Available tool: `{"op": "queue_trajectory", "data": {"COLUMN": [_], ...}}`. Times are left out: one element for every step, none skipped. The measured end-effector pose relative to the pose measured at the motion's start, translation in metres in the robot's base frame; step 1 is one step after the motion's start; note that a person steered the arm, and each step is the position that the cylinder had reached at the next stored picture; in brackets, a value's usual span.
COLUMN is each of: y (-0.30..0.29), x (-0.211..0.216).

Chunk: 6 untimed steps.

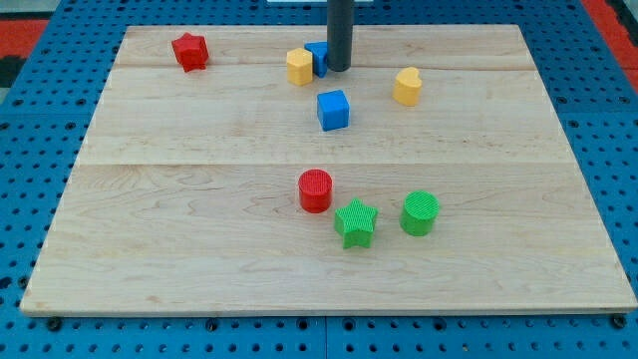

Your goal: Move the yellow blocks towards the right center of the boaard

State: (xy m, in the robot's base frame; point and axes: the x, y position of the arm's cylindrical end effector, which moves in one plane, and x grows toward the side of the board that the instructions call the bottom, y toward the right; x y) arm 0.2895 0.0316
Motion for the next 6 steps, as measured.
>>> {"op": "queue_trajectory", "data": {"y": [-0.025, -0.027, -0.019, 0.008, 0.016, 0.004], "x": [-0.007, -0.03, -0.011, -0.01, -0.007, 0.013]}}
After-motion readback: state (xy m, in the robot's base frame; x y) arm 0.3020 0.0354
